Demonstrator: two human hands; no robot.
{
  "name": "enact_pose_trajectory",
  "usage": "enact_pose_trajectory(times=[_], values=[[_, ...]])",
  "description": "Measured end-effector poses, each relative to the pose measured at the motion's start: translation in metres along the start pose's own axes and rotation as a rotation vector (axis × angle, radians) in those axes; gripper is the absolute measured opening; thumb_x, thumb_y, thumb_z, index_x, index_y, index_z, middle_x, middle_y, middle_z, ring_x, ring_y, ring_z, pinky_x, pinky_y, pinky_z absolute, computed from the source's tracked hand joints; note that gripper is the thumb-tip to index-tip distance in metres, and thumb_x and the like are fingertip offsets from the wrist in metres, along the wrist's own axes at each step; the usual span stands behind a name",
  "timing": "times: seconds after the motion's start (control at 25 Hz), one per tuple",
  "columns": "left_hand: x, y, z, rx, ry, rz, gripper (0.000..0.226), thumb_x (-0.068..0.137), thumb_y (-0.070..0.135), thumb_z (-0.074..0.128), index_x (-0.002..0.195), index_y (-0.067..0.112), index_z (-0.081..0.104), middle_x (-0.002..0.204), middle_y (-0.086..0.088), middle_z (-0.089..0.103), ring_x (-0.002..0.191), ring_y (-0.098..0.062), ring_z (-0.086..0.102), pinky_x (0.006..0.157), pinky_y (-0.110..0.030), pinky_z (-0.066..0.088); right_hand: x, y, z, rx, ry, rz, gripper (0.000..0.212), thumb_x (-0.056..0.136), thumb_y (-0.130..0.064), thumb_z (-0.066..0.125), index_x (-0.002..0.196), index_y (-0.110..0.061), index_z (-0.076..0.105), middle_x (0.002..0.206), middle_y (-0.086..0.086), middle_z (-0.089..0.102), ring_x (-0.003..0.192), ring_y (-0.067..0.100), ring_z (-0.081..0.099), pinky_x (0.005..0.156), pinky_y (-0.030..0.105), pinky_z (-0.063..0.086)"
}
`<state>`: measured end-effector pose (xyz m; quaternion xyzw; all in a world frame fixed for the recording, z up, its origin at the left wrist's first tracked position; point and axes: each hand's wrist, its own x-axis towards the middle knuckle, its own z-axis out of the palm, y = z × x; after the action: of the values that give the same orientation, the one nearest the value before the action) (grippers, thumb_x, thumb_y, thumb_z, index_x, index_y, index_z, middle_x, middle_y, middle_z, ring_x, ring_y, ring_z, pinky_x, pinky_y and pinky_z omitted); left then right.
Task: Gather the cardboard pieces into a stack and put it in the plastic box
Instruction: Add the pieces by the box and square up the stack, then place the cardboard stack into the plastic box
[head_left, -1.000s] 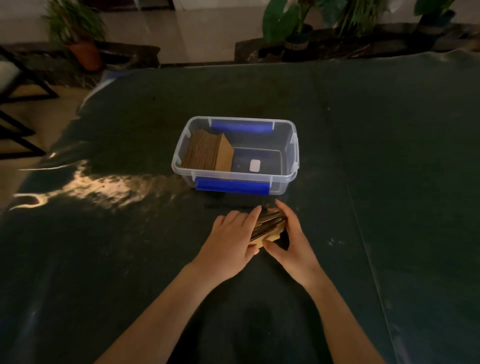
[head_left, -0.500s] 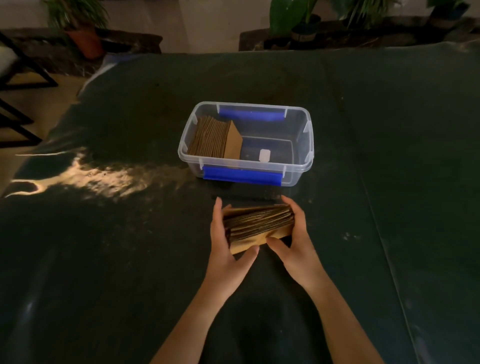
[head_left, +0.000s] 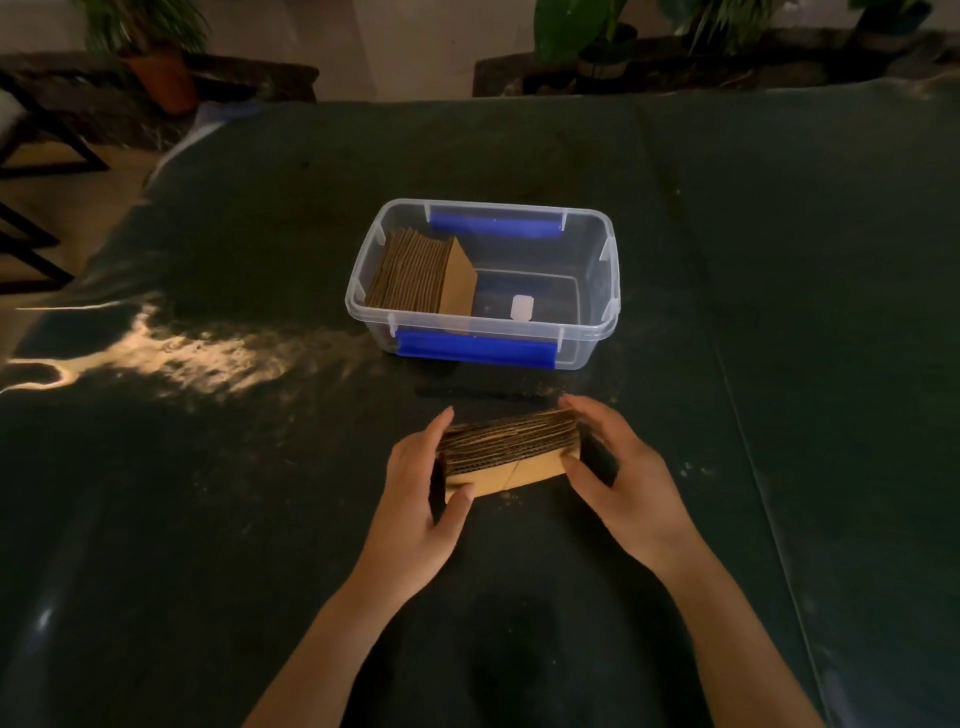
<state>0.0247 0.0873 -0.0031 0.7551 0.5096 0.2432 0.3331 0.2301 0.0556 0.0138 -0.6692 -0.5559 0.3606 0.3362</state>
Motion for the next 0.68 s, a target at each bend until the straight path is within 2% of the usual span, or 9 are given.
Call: enact_pose_trajectory(times=[0.08,0.16,0.28,0.44,0.56,0.68], values=[[0.000,0.003,-0.005,0.127,0.013,0.023,0.065,0.083,0.027,0.059,0.132,0.044,0.020,0.121,0.014,0.031,0.109,0.006,0.034,0.095,-0.017,0.030,0.002,-0.003,-0.010,-0.160,0.032,-0.024,0.055,0.081,-0.021,0.065,0.128,-0.039,0.043,0.120,-0.022,0.044,0.115,-0.007,0.036,0.093,0.017,0.030],[0.002,0.002,-0.009,0.283,0.043,0.059,0.062,0.082,0.028,0.060,0.135,0.033,0.029,0.120,0.006,0.042,0.105,0.004,0.033,0.092,-0.020,0.029,0.005,-0.009,-0.019,-0.335,0.036,-0.092,0.048,0.078,-0.025,0.068,0.122,-0.037,0.050,0.113,-0.019,0.044,0.108,-0.004,0.038,0.090,0.019,0.033],[0.004,0.003,-0.011,0.381,0.022,0.055,0.056,0.083,0.031,0.057,0.134,0.029,0.032,0.122,0.004,0.049,0.099,0.004,0.039,0.087,-0.016,0.032,0.010,-0.023,-0.025,-0.411,-0.067,-0.100,0.035,0.081,-0.025,0.065,0.112,-0.034,0.052,0.087,-0.017,0.050,0.077,-0.003,0.051,0.073,0.015,0.043],[0.010,0.023,-0.016,0.367,-0.030,0.004,0.050,0.086,0.032,0.054,0.131,0.029,0.032,0.129,0.009,0.048,0.105,0.001,0.047,0.088,-0.012,0.035,0.013,-0.048,-0.036,-0.483,-0.210,-0.018,0.023,0.085,-0.025,0.062,0.105,-0.031,0.052,0.087,-0.010,0.062,0.077,0.001,0.059,0.074,0.022,0.052],[0.035,0.053,-0.030,0.291,0.104,0.111,0.042,0.080,0.029,0.059,0.119,0.027,0.042,0.110,0.012,0.051,0.089,0.005,0.046,0.072,-0.004,0.032,0.035,-0.074,-0.076,-0.533,-0.089,-0.230,0.016,0.080,-0.021,0.068,0.092,-0.024,0.057,0.076,-0.006,0.064,0.068,0.006,0.061,0.065,0.024,0.052],[0.086,0.086,-0.034,0.213,0.254,0.171,0.034,0.079,0.024,0.063,0.108,0.021,0.044,0.096,0.010,0.045,0.078,-0.001,0.047,0.059,-0.003,0.031,0.101,-0.106,-0.121,-0.664,-0.028,-0.411,0.027,0.077,-0.013,0.071,0.097,-0.021,0.056,0.075,0.000,0.063,0.067,0.017,0.061,0.065,0.036,0.053]])
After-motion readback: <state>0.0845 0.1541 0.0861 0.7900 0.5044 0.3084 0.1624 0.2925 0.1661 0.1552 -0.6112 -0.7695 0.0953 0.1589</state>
